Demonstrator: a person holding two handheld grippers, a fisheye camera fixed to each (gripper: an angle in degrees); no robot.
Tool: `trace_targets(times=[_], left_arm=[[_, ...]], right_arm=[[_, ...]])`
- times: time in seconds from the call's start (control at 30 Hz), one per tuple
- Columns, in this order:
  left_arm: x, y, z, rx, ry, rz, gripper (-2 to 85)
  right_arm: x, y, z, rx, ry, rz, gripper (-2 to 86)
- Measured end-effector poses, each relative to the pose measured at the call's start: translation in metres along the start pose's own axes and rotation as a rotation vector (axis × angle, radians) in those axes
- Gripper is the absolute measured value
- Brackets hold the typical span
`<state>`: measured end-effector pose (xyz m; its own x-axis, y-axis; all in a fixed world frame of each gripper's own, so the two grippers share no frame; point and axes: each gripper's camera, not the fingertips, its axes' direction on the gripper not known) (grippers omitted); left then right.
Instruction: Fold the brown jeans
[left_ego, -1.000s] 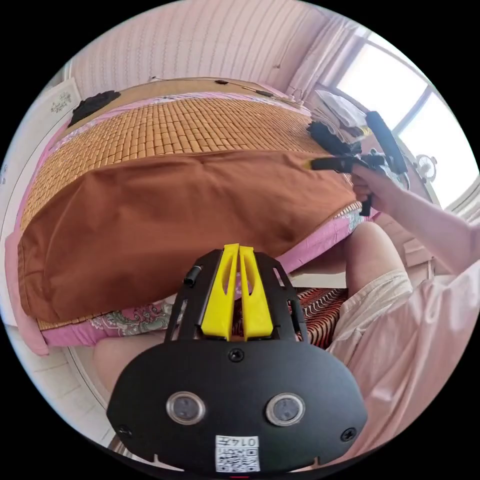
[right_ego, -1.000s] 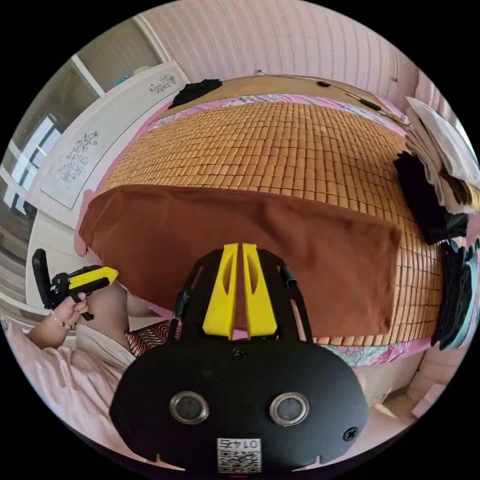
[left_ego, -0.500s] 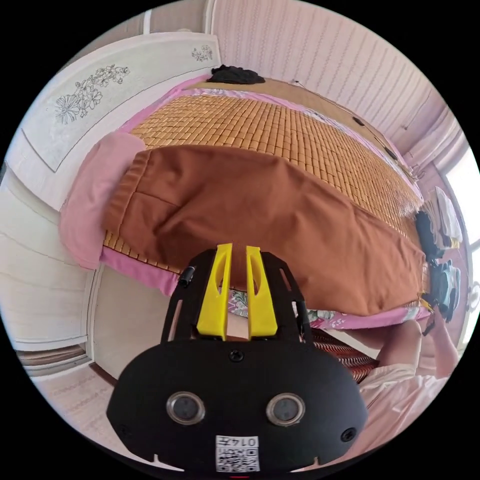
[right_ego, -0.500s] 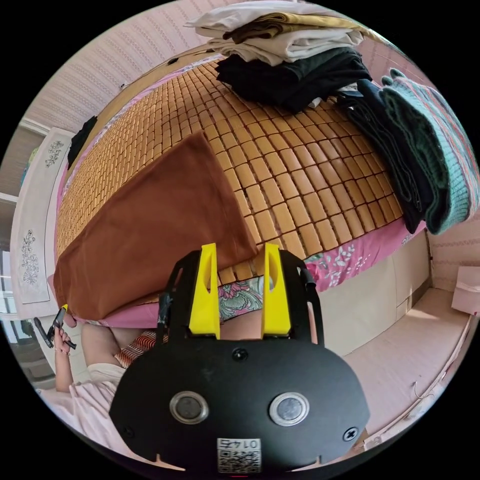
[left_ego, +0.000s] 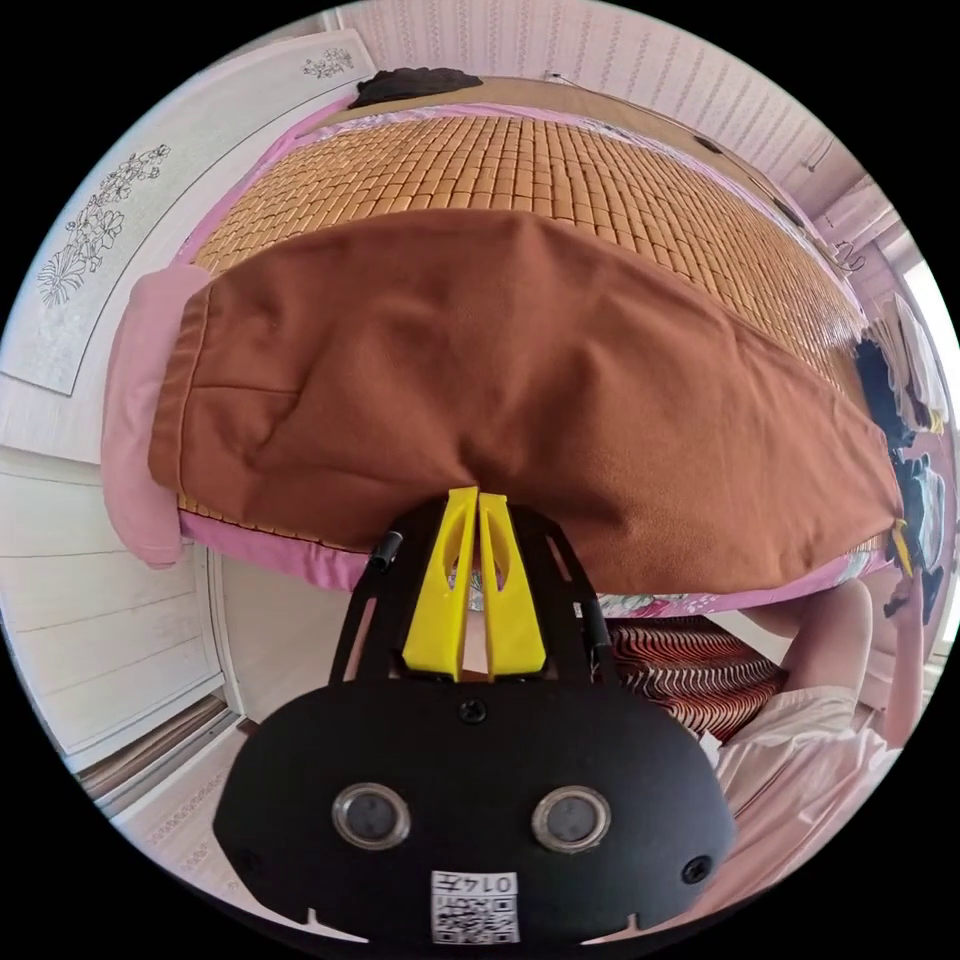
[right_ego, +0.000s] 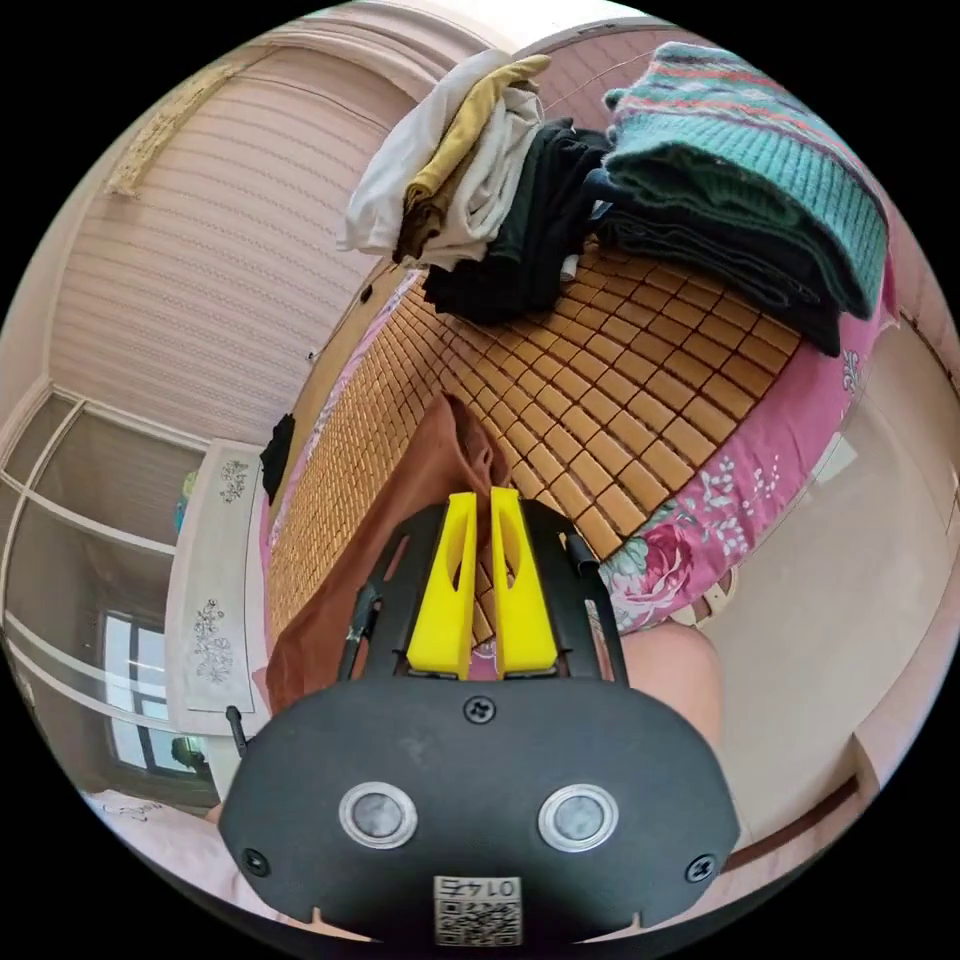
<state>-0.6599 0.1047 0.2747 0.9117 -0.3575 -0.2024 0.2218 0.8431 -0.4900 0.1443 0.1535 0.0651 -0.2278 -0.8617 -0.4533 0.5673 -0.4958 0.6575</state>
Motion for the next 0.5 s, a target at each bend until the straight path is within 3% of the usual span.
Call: trace_targets(times=[0.23, 0.33, 0.5], left_arm=[[0.062, 0.004, -0.002, 0.0, 0.18, 0.209, -1.0], [0.102, 0.013, 0.004, -0.016, 0.354, 0.272, -1.0], [0.149, 0.028, 0.007, -0.023, 0.514, 0.37, -1.0]], right_arm=[[0.002, -0.017, -0.127, 0.379, -0.207, -0.032, 1.1], [-0.018, -0.029, -0.183, 0.544, -0.307, -0.123, 1.0], [-0.11, -0.038, -0.212, 0.493, -0.308, -0.428, 1.1]])
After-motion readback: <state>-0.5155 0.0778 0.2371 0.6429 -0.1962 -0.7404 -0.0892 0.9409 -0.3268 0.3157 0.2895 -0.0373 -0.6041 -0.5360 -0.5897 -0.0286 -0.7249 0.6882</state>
